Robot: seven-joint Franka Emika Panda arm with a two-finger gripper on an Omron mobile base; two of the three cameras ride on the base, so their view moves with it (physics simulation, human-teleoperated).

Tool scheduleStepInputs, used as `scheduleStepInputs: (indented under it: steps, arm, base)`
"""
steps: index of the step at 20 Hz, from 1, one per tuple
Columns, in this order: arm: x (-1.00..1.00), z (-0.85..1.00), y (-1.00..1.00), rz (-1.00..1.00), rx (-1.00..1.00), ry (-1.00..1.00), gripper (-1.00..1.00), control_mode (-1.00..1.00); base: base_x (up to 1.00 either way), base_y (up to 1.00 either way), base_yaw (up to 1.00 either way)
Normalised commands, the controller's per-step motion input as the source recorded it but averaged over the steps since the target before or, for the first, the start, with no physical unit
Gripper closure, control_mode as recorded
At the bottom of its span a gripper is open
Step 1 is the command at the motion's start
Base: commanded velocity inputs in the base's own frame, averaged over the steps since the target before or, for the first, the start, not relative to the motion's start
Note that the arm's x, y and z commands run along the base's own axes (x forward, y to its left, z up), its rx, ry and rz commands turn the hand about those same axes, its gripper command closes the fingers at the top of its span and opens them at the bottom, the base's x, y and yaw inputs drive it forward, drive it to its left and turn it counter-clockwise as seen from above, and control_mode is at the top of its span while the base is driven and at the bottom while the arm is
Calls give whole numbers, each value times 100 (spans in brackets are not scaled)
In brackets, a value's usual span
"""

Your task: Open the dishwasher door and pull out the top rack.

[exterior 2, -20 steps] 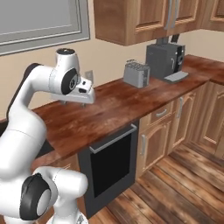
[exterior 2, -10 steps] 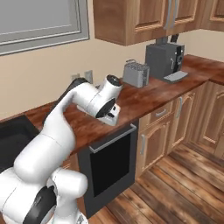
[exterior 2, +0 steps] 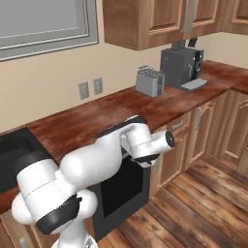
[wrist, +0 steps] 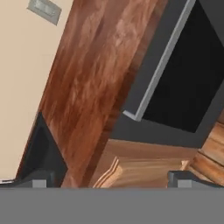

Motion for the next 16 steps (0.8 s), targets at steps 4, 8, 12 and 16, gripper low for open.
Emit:
scheduleStepInputs:
  steps: [4,8,12,16]
  arm:
    - [50,-79,-19,-4,35,9,-100,-100]
    - [61,-87,0,-4,32,13,-100,-100]
    - [41,-67,0,0,35,8,-100,-100]
    - [28,-55,0,0,35,1,-100,-100]
  base:
    - [0,0,0]
    - [0,0,0]
    - [0,0,0]
    - [0,0,0]
